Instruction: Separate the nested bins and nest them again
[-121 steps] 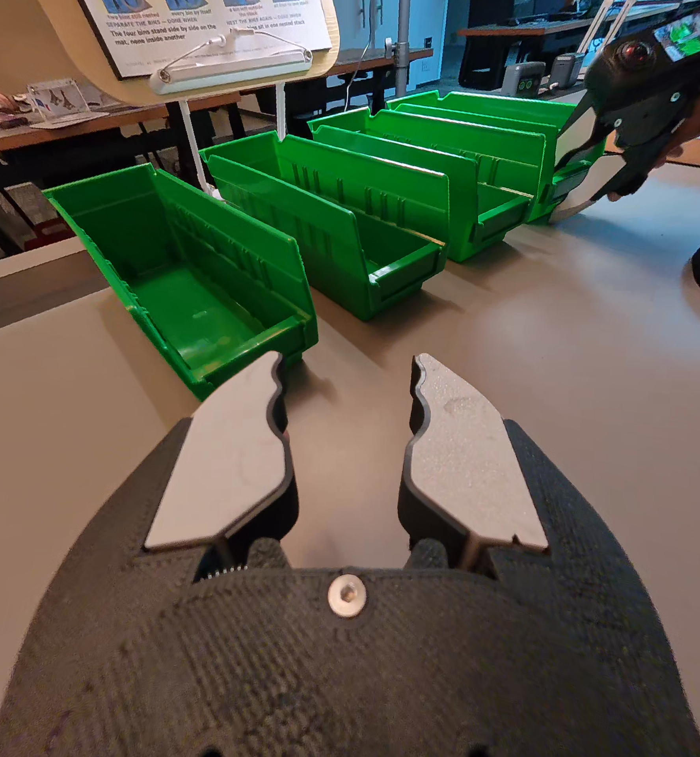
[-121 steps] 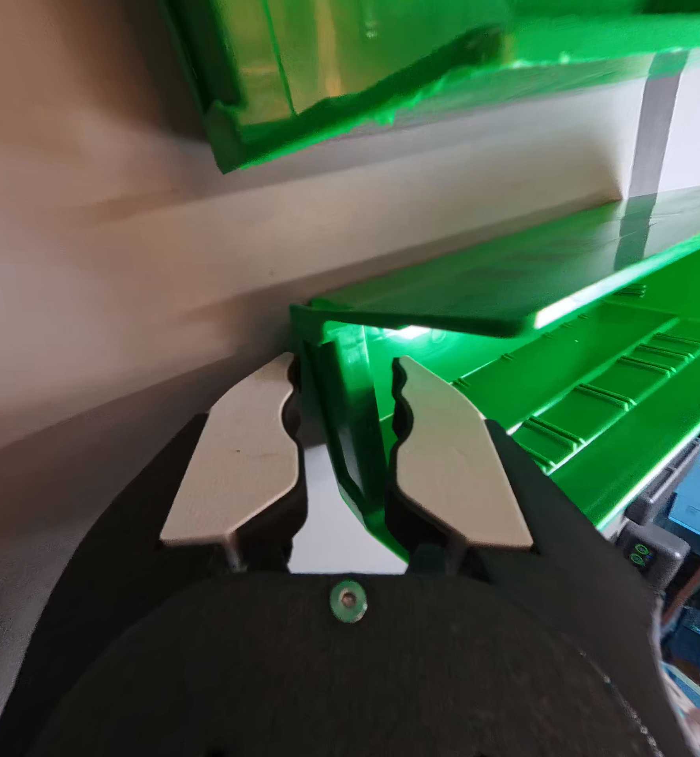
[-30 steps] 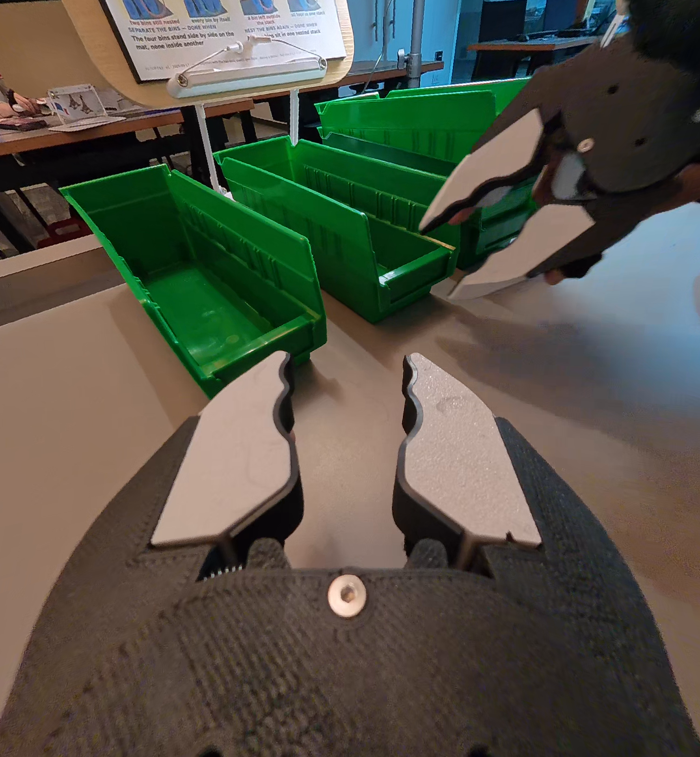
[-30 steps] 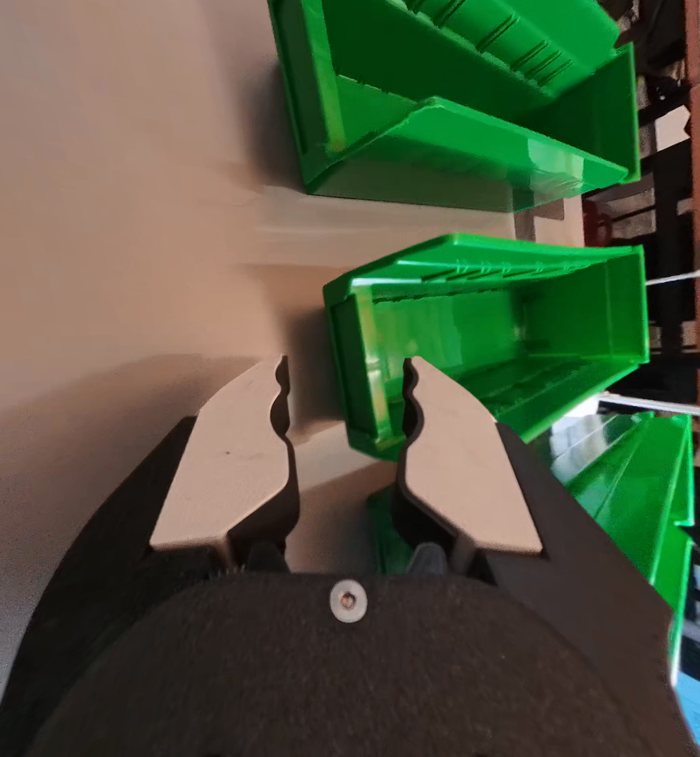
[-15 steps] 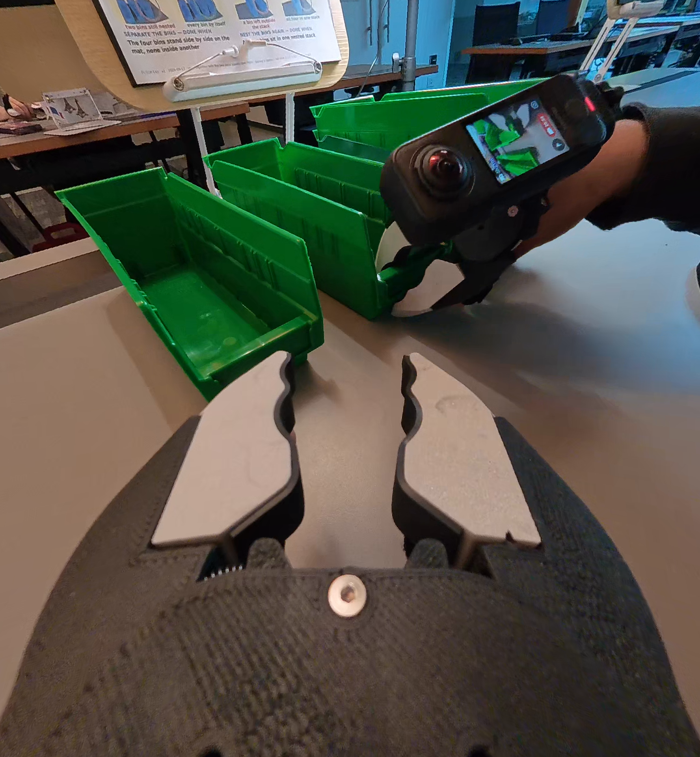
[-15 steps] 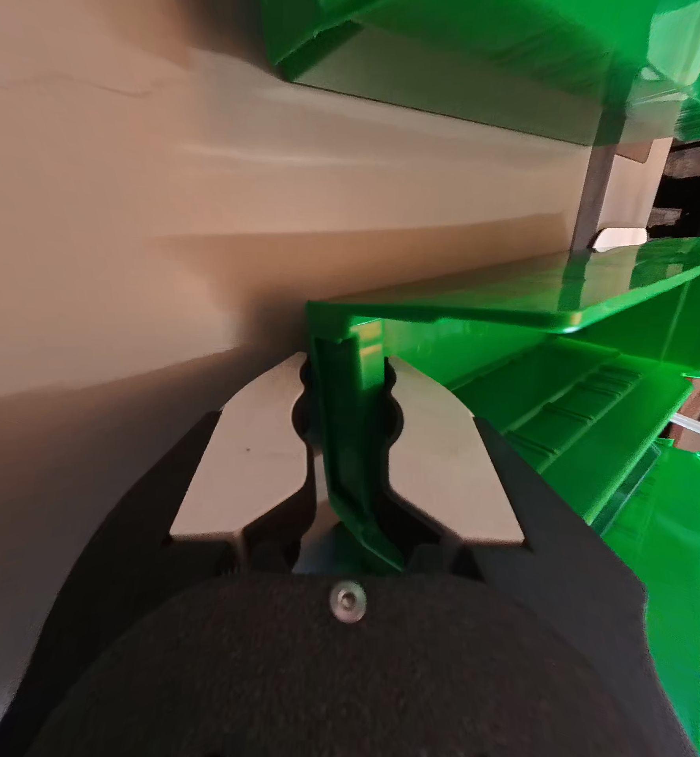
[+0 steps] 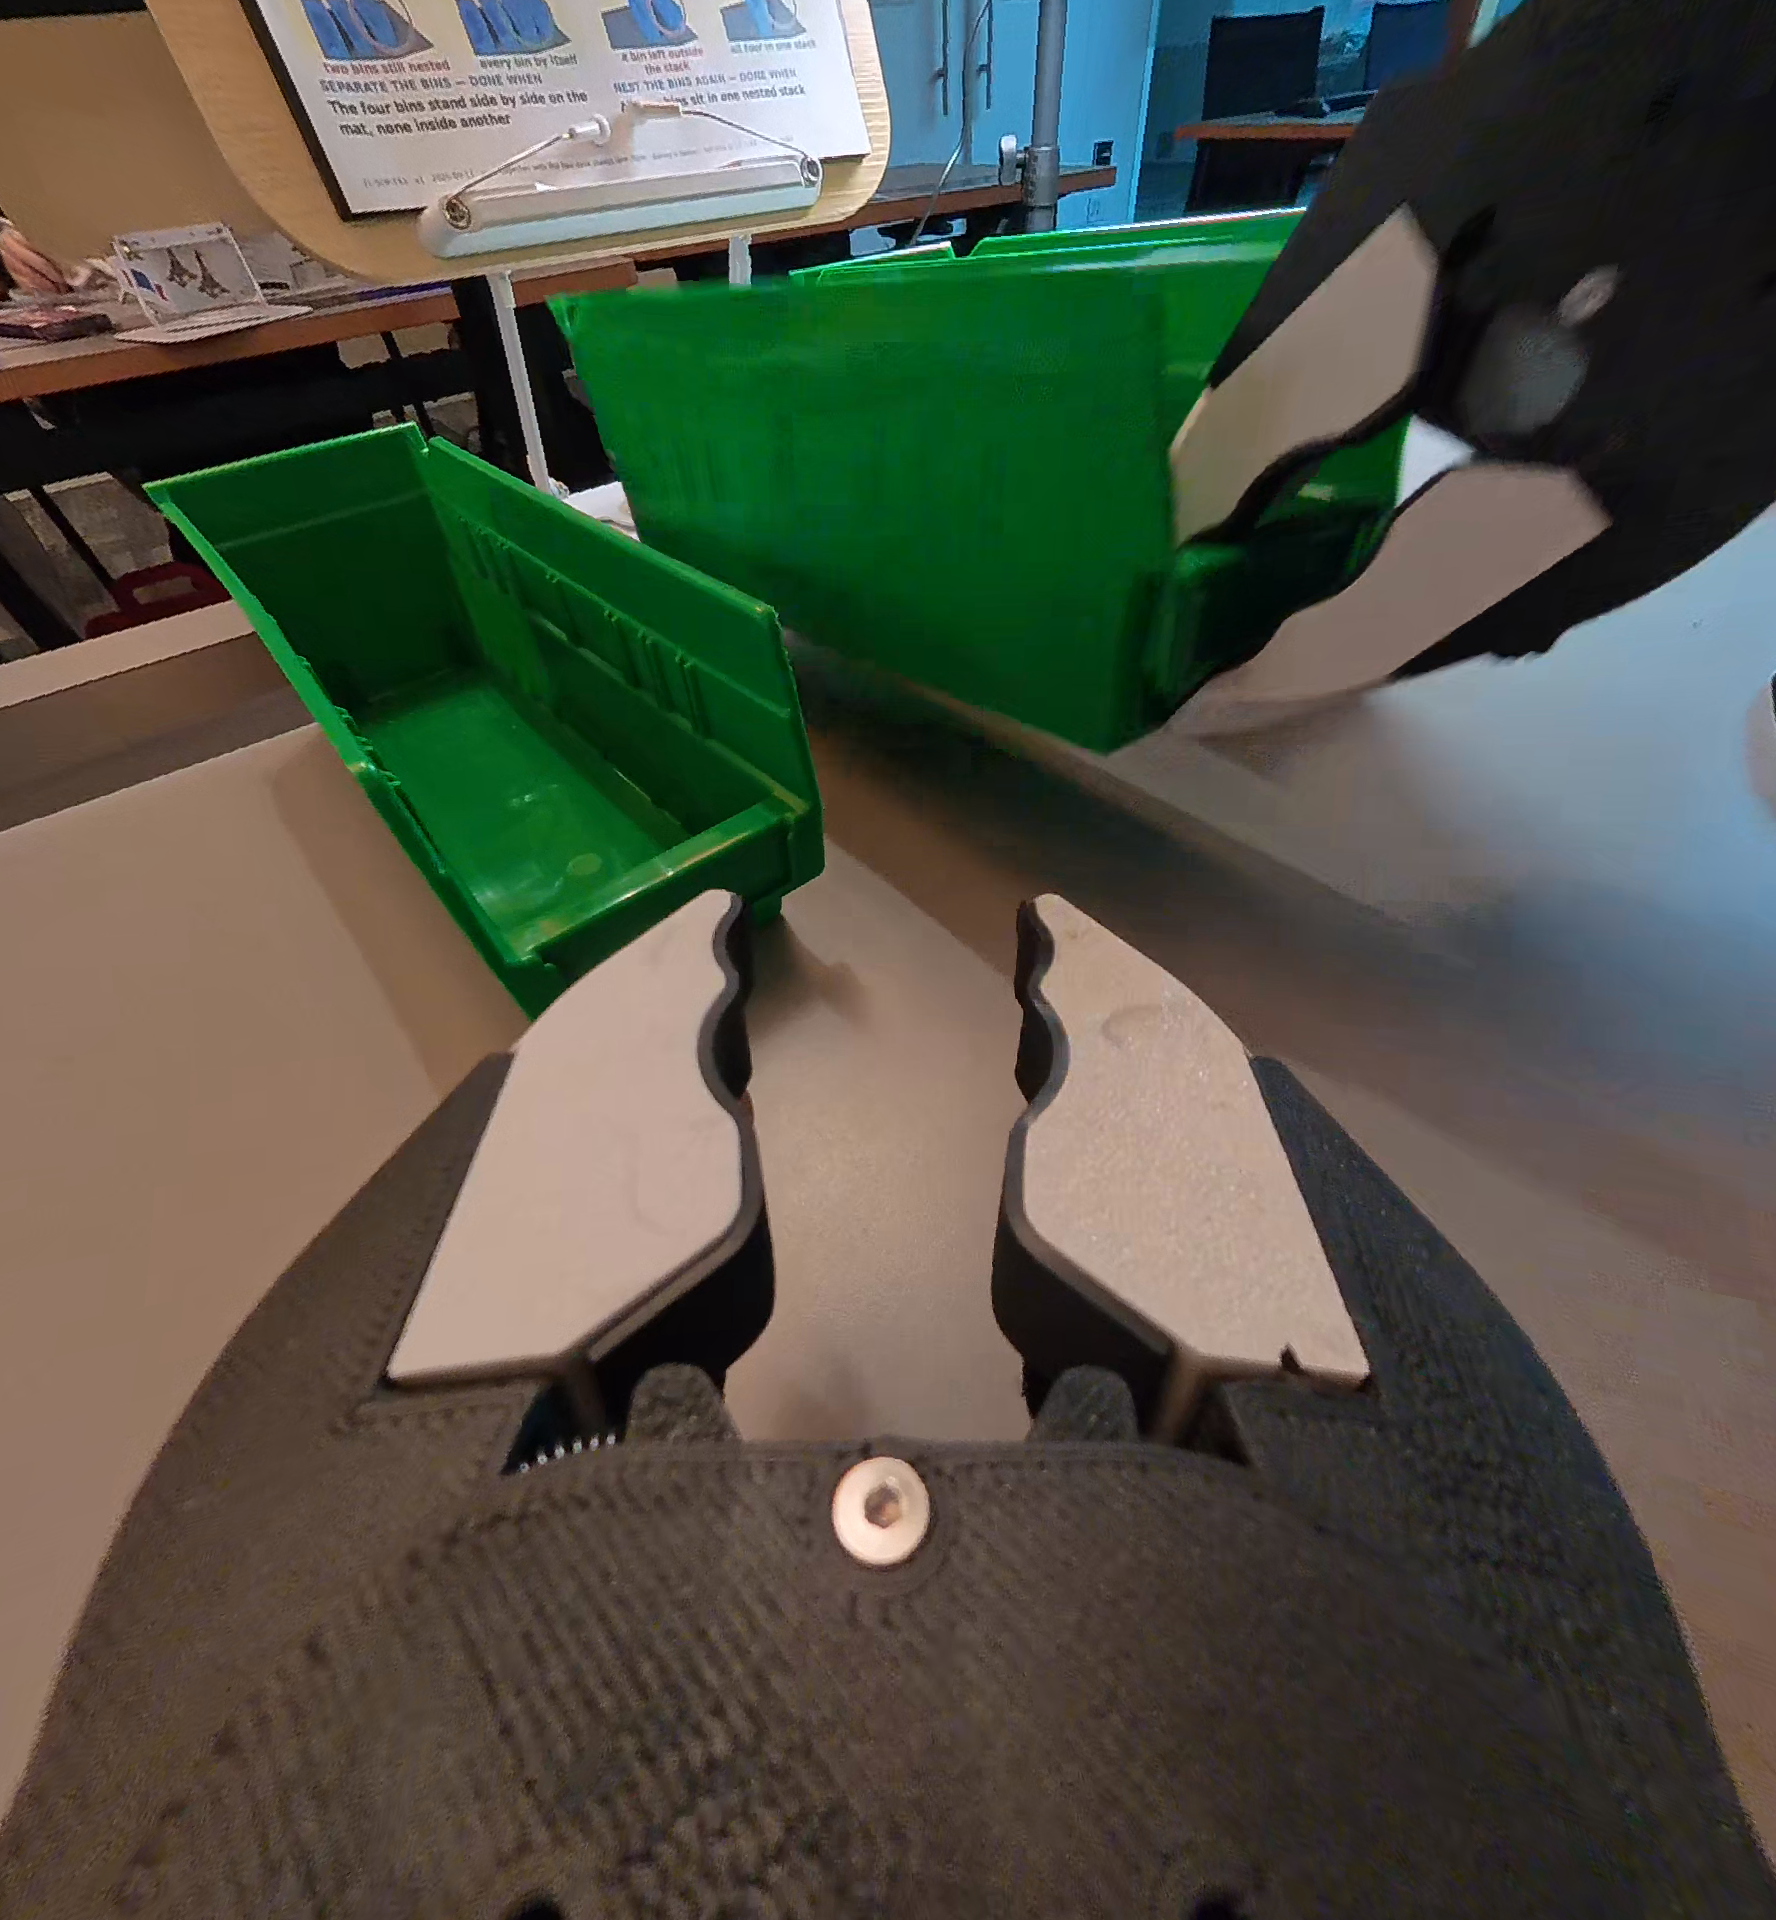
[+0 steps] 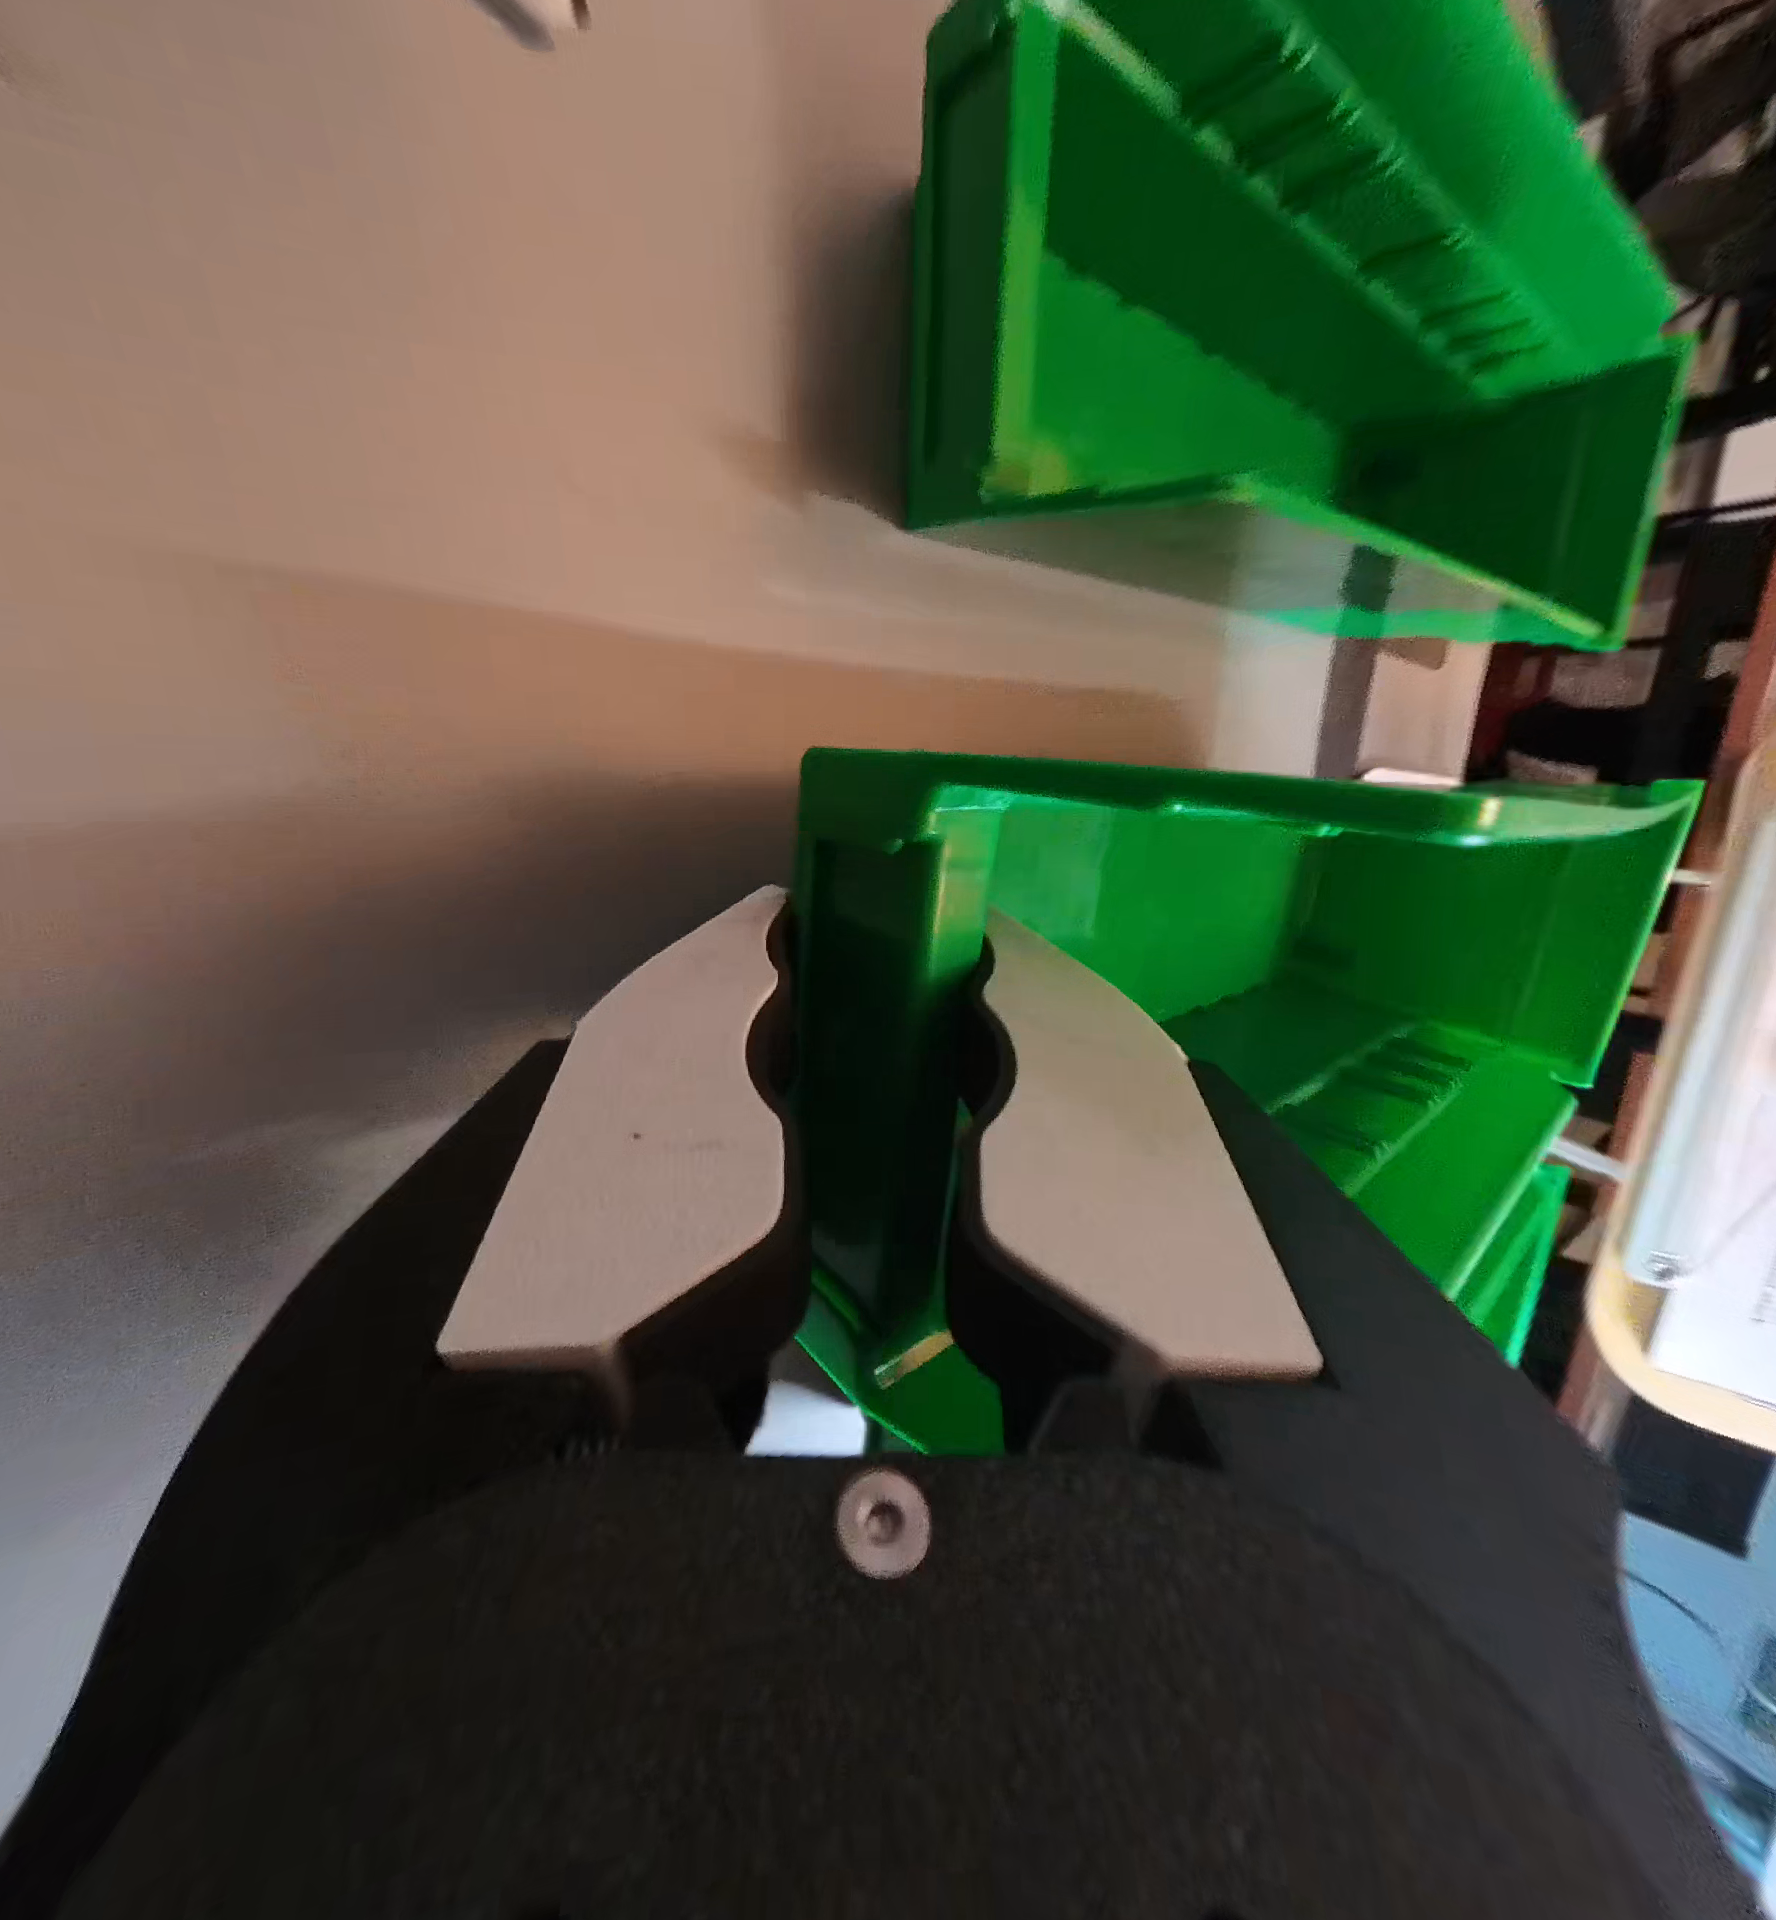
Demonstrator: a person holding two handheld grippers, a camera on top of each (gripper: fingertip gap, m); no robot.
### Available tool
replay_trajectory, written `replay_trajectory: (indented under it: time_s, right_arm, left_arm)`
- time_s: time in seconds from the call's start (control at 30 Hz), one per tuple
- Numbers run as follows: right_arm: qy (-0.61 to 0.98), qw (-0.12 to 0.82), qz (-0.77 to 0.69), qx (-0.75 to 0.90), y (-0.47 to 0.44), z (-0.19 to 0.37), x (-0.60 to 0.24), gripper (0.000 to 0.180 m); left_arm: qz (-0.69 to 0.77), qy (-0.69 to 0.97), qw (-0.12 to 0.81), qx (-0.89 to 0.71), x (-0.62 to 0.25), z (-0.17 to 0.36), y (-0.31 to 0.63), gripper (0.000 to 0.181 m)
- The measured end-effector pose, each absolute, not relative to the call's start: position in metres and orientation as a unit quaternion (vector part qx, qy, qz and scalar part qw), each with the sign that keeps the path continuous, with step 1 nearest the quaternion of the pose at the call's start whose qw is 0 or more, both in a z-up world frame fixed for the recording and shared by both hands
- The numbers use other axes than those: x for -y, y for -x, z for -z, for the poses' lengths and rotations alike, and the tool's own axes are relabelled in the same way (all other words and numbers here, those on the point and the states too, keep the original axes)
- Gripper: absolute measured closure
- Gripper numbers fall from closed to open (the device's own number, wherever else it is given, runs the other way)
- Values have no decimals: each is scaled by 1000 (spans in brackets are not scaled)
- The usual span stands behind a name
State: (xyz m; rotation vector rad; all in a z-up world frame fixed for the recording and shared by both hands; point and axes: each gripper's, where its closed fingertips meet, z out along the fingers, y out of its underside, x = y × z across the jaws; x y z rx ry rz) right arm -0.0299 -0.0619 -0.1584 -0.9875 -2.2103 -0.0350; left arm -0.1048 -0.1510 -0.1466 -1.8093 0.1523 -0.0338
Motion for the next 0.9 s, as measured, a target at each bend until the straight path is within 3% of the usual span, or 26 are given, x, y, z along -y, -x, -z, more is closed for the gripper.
replay_trajectory:
  time_s: [0.2, 0.4, 0.9]
  right_arm:
    - [361, 393, 8, 845, 4, 68, 68, 152]
    - [360, 412, 81, 833, -33, 2, 15, 152]
    - [406, 322, 65, 853, -63, 88, -61, 151]
  left_arm:
    - [15, 785, 615, -66, 151, 146, 105, 132]
    - [14, 786, 614, -67, 151, 147, 104, 132]
    - [18, 793, 606, -61, 149, 150, 106, 133]
